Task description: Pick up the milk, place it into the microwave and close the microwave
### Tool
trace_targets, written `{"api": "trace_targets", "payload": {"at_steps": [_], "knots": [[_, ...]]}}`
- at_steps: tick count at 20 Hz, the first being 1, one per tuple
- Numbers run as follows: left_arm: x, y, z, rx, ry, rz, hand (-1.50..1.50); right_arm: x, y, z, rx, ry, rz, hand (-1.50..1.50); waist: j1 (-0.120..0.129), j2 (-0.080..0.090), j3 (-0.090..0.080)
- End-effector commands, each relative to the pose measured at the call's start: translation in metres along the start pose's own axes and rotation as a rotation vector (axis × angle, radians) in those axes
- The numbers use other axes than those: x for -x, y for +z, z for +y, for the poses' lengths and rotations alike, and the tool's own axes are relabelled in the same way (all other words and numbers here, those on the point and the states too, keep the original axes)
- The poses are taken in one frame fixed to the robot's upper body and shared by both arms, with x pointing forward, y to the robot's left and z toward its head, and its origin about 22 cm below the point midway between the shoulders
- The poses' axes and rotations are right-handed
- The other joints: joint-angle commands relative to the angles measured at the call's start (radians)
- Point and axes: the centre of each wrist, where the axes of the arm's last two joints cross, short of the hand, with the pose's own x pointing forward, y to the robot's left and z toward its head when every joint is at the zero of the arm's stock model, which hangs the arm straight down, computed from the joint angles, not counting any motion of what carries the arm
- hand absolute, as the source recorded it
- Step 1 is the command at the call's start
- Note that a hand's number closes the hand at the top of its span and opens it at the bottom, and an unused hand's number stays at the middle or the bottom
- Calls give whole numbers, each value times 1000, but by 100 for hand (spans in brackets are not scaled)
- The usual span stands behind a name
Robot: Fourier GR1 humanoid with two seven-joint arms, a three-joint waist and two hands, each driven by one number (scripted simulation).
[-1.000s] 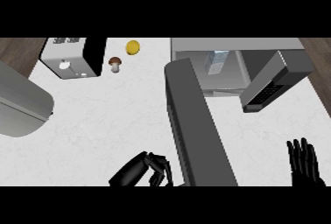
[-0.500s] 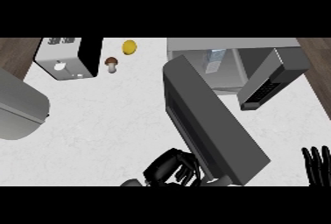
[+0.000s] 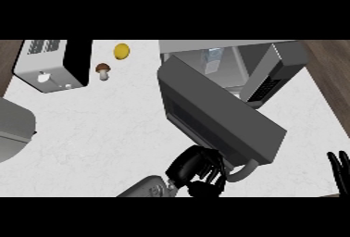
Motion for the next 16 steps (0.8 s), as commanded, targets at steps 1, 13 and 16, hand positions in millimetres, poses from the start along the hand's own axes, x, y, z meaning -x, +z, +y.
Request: {"api": "trace_targets", "payload": {"at_steps": [1,13,16], "knots": [[-14,-20,8,-50,-3,-8,150,-11,-15,5,-49,-11,-28,-150,-42,9,-2],[-43,-47,40,-351,130,-202,-150,-25,-28,-1,-98,-42,-76,-150,-140,38,-3],[-48,-55,47,-380,128,-211,-150,-30,-34,-3,-116,-53,-88,-150,-162,42,-3]]}}
